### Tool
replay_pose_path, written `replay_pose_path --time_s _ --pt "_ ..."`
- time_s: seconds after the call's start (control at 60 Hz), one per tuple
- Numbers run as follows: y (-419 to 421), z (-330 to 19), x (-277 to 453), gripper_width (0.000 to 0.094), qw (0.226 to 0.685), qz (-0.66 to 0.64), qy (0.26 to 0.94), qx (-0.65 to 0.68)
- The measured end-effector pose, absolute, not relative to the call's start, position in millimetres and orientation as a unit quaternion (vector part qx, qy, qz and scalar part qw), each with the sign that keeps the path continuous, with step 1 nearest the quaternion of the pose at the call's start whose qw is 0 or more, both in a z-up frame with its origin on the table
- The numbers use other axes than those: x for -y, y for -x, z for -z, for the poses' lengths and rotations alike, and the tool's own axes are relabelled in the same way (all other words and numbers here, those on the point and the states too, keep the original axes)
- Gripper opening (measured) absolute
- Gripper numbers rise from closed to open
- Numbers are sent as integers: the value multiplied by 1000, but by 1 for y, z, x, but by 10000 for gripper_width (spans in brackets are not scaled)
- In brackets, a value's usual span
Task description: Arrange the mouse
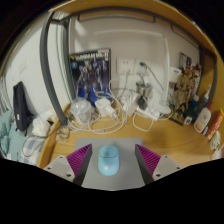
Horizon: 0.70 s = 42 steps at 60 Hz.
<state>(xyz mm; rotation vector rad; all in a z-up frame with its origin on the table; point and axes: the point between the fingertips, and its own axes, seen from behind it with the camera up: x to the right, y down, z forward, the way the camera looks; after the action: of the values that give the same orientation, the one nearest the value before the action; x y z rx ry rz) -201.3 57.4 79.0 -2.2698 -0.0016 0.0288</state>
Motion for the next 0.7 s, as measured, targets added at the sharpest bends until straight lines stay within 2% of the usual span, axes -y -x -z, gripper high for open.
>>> replay_pose_path --time_s 0.183,0.333,0.533,0.7 --pt "185 -177 -18 849 454 -39 890 8" --pt "158 -235 25 848 471 -46 881 11" --pt "117 -279 71 845 490 -48 870 12" --pt "91 -289 98 842 500 -47 864 25"
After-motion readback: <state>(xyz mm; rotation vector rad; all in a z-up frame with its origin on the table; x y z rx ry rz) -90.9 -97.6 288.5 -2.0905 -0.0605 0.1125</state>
